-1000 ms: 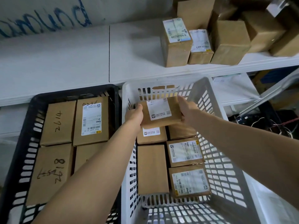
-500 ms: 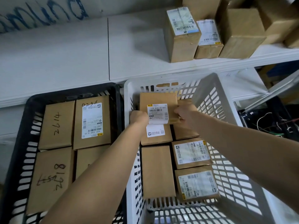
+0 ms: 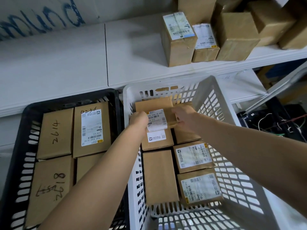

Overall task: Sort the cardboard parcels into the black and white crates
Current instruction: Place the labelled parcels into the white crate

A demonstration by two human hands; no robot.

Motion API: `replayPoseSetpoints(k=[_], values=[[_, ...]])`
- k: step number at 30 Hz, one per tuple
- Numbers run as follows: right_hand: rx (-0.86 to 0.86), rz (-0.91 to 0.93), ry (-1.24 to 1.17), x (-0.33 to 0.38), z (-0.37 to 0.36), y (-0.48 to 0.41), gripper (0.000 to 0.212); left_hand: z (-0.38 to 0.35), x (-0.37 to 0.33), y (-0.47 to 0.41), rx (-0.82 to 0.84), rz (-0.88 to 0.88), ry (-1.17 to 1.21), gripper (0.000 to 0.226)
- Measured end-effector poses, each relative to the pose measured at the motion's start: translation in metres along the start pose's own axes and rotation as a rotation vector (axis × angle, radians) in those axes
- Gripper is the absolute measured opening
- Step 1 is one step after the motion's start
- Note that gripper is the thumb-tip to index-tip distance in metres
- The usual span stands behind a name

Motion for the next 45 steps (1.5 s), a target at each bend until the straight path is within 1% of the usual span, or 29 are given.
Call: replayPoseSetpoints(k=[1,3,6,7,9,10,12,14,16,17,20,23,25,27,28,29,32,34,36,38,39,41,43,45], values=[[0.011,0.027,0.014,0.003,0.001,0.003,0.028,0.001,-0.004,0.002,0.012,-0.020,0.001,0.030],[0.005,0.029,0.002,0.008,0.005,0.012,0.020,0.003,-0.017,0.007,0.013,-0.068,0.019,0.025],[-0.040,0.063,-0.044,0.019,0.014,0.038,0.017,0.007,-0.045,0.019,0.000,-0.147,0.055,0.019],[-0.045,0.122,-0.051,0.024,0.017,0.047,0.016,0.006,-0.056,0.024,-0.001,-0.188,0.069,0.015],[-0.065,0.228,-0.045,0.034,0.027,0.062,0.030,-0.001,-0.075,0.037,0.036,-0.265,0.105,0.011],[-0.077,0.268,-0.047,0.038,0.034,0.076,0.031,-0.007,-0.084,0.045,0.061,-0.299,0.115,0.012],[-0.095,0.361,-0.065,0.040,0.051,0.100,0.020,-0.023,-0.101,0.063,0.112,-0.373,0.114,0.014],[-0.161,0.433,-0.103,0.037,0.078,0.124,0.022,-0.046,-0.115,0.084,0.178,-0.437,0.123,0.016],[-0.232,0.499,-0.180,0.025,0.112,0.144,0.039,-0.078,-0.123,0.110,0.277,-0.474,0.122,0.016],[-0.272,0.521,-0.214,0.016,0.132,0.154,0.042,-0.096,-0.125,0.125,0.333,-0.488,0.120,0.016],[-0.410,0.523,-0.293,-0.023,0.193,0.184,0.034,-0.154,-0.122,0.178,0.523,-0.513,0.130,0.020],[-0.576,0.479,-0.377,-0.080,0.259,0.213,0.046,-0.210,-0.104,0.239,0.690,-0.525,0.072,0.017],[-0.660,0.440,-0.440,-0.127,0.298,0.233,0.044,-0.245,-0.084,0.282,0.807,-0.516,0.033,0.016],[-0.766,0.391,-0.492,-0.181,0.337,0.256,0.038,-0.279,-0.059,0.332,0.924,-0.504,-0.025,0.017],[-0.816,0.371,-0.513,-0.210,0.355,0.269,0.034,-0.294,-0.045,0.358,0.977,-0.491,-0.051,0.018],[-0.859,0.355,-0.539,-0.240,0.373,0.281,0.035,-0.309,-0.028,0.386,1.030,-0.473,-0.070,0.018],[-0.952,0.288,-0.661,-0.345,0.420,0.314,0.049,-0.350,0.034,0.471,1.189,-0.408,-0.131,0.020],[-1.018,0.217,-0.729,-0.421,0.446,0.337,0.050,-0.373,0.082,0.527,1.279,-0.365,-0.189,0.023],[-1.036,0.166,-0.824,-0.493,0.467,0.356,0.048,-0.391,0.128,0.576,1.336,-0.323,-0.245,0.024],[-1.036,0.108,-0.929,-0.558,0.486,0.372,0.039,-0.404,0.168,0.617,1.386,-0.289,-0.293,0.024],[-1.041,0.069,-0.982,-0.586,0.493,0.379,0.035,-0.411,0.184,0.634,1.403,-0.281,-0.313,0.023],[-1.050,0.004,-1.074,-0.632,0.509,0.388,0.033,-0.425,0.210,0.660,1.419,-0.275,-0.351,0.021],[-1.037,-0.047,-1.107,-0.663,0.521,0.390,0.037,-0.440,0.229,0.677,1.419,-0.269,-0.389,0.021],[-1.001,-0.061,-1.142,-0.683,0.531,0.385,0.049,-0.458,0.243,0.689,1.426,-0.274,-0.420,0.022]])
Point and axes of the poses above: each hand's wrist, its own y-axis away from the middle knuckle, its own z-axis out of the back of the hand, x = y × z, the point moved 6 cm from there along -y, towards the middle knuckle, and after that the axes turned 14 degrees about -z, right-handed, at the moved point
